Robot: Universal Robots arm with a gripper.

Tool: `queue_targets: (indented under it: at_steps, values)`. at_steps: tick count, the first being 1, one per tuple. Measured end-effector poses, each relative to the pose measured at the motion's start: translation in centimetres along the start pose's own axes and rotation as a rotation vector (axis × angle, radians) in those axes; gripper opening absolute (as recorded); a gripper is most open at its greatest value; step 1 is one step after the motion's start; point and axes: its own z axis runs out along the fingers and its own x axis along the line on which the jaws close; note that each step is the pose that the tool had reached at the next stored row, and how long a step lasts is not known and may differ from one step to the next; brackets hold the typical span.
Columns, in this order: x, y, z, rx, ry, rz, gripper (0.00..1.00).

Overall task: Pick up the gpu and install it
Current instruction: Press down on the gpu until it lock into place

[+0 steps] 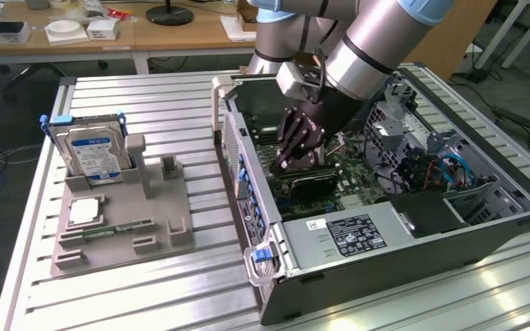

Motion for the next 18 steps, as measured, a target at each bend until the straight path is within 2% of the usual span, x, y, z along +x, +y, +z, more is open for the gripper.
queue_targets:
  at_steps: [3, 6, 11, 18]
  values:
    - [0.0, -0.03, -0.01, -0.0139, 0.0, 0.0, 0.1]
    - [-0.1, -0.03, 0.0, -0.0208, 0.0001, 0.001, 0.1]
    - [-0.7, 0.05, 0.12, -0.0234, 0.0003, 0.001, 0.1]
    - [-1.1, 0.8, 0.57, -0.0233, 0.0003, 0.001, 0.1]
